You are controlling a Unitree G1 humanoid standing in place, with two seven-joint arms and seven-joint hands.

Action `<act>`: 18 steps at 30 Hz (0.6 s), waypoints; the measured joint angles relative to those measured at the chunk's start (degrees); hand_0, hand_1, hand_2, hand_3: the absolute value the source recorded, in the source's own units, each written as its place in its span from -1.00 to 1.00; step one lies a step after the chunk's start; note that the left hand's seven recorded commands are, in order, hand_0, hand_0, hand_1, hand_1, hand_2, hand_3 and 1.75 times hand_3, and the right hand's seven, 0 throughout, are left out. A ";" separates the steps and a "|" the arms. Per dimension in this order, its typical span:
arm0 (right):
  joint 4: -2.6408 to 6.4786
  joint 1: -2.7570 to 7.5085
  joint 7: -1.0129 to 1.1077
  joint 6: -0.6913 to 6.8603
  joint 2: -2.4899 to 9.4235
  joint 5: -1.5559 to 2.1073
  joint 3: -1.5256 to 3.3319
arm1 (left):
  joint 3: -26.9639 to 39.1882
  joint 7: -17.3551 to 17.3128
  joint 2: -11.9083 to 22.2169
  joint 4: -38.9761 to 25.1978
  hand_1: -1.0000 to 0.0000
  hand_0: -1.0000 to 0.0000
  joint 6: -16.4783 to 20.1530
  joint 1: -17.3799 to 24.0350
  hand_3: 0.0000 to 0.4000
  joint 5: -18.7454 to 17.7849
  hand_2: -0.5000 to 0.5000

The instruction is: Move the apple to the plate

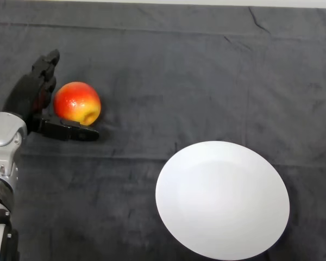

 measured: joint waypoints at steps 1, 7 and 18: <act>0.00 0.00 0.00 0.00 0.00 0.00 0.00 | -0.20 0.03 0.00 0.00 1.00 1.00 0.08 -0.02 -1.00 0.06 0.00; 0.00 0.00 0.00 0.00 0.00 0.00 0.00 | -2.22 0.89 -0.01 -0.01 1.00 1.00 2.08 -1.26 -1.00 2.22 0.00; -0.01 0.00 0.00 0.00 0.00 0.00 0.00 | -4.40 3.02 0.01 -0.10 -0.80 -1.00 3.17 -2.11 1.00 4.86 -0.10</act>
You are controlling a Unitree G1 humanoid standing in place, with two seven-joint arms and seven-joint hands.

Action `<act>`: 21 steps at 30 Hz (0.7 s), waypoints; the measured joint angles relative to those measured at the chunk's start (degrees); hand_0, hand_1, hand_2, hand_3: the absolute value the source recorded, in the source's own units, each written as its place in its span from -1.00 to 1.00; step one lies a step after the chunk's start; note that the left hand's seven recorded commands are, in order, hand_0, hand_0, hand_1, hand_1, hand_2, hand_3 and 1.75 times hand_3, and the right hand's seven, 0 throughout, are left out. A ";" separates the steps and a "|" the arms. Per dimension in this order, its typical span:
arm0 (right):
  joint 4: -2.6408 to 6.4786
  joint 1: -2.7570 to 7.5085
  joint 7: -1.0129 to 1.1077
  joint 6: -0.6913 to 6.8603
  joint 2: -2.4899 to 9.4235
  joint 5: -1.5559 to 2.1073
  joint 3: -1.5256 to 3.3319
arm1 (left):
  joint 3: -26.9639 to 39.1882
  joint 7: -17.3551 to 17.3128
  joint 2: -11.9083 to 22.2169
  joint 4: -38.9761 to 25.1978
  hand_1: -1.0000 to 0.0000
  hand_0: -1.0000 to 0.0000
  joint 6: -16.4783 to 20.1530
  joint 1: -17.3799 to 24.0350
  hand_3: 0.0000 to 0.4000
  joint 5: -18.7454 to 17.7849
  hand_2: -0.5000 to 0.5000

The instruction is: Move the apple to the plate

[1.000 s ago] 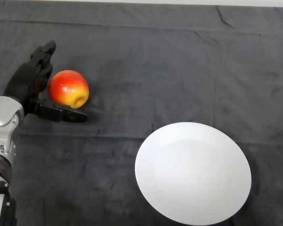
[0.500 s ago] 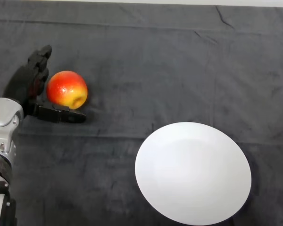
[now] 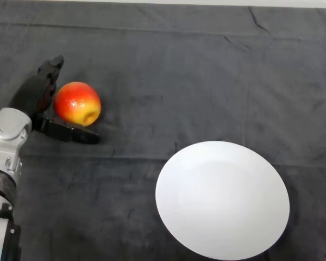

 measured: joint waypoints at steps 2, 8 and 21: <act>0.00 0.00 0.00 0.00 0.00 0.00 0.00 | -0.08 0.46 0.01 -0.02 -0.87 -1.00 0.15 -0.20 1.00 0.37 -0.07; 0.00 0.00 0.00 0.00 0.00 0.00 0.00 | -1.75 0.72 -0.02 -0.03 -0.98 -1.00 0.85 -1.42 1.00 1.87 -0.01; -0.01 0.00 0.00 0.00 -0.01 0.00 0.00 | -2.16 1.02 -0.03 -0.12 -1.00 -1.00 1.06 -1.81 1.00 2.04 0.00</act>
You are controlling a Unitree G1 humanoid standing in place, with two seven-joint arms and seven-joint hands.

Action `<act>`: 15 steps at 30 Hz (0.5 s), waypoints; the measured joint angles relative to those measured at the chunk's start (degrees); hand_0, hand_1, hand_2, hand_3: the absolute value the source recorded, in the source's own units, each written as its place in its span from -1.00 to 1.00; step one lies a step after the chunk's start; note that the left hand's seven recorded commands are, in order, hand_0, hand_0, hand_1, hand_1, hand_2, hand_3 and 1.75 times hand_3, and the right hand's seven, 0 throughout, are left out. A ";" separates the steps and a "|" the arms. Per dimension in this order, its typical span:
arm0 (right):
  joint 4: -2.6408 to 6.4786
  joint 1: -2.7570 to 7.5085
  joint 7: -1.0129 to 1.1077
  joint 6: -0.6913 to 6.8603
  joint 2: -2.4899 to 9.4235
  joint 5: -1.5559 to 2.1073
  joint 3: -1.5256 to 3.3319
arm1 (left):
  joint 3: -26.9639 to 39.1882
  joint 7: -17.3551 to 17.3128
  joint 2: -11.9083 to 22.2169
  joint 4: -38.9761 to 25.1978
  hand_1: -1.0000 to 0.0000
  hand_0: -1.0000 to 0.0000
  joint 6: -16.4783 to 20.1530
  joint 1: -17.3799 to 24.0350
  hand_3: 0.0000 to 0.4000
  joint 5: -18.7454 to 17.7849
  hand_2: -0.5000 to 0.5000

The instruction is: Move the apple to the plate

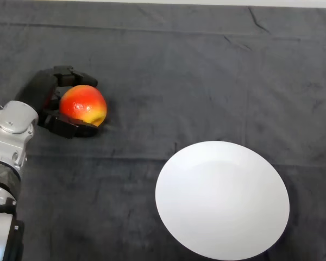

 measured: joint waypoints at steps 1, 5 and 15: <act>0.00 0.00 0.00 0.00 0.00 0.00 0.00 | -0.02 0.01 0.00 -0.01 -1.00 -1.00 0.01 -0.25 1.00 0.02 0.00; 0.00 0.00 0.00 0.00 0.00 0.00 0.00 | -0.04 0.10 -0.01 -0.16 -1.00 -1.00 -0.14 -1.07 1.00 0.05 0.00; -0.02 0.00 0.00 0.00 -0.04 0.00 0.00 | -0.05 1.19 -0.85 -0.74 -1.00 -1.00 -7.30 -2.90 1.00 -0.07 0.00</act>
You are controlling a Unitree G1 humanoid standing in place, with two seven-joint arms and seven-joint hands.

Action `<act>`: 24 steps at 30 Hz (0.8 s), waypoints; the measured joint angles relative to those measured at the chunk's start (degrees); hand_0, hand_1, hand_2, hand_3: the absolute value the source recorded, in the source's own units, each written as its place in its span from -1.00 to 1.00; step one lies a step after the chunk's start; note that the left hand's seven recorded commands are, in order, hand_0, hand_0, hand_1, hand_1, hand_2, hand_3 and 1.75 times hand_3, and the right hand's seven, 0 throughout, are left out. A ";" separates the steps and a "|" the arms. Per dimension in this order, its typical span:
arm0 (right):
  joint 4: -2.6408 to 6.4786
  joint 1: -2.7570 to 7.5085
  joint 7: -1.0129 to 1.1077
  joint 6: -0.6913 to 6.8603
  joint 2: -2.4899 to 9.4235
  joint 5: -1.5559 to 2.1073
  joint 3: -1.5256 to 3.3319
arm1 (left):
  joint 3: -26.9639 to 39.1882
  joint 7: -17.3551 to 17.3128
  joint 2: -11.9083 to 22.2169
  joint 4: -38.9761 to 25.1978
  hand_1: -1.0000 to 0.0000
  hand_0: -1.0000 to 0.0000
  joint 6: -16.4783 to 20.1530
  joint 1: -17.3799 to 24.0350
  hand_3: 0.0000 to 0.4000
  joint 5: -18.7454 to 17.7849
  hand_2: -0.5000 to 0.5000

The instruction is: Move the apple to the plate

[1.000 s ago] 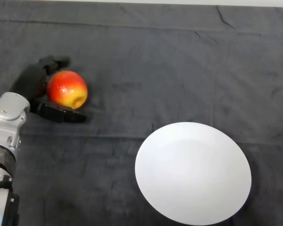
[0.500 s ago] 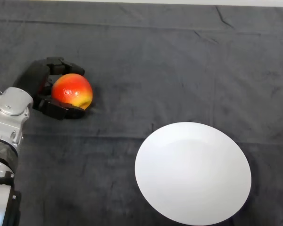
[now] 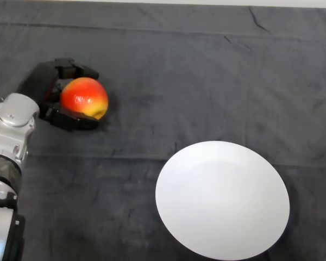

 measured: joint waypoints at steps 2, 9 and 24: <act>0.00 0.00 0.00 0.00 0.00 -0.01 0.00 | -0.02 0.63 -0.99 0.00 -1.00 -1.00 -1.32 -0.01 1.00 0.01 0.00; -0.02 0.00 0.00 0.00 -0.01 0.00 -0.02 | -0.72 1.34 -4.58 -0.48 -1.00 -1.00 -5.88 0.00 1.00 0.01 0.00; -0.18 -0.03 0.00 -0.01 -0.04 0.03 -0.11 | -7.21 -2.35 -10.50 -24.43 -1.00 -1.00 -8.17 3.57 1.00 -0.39 0.00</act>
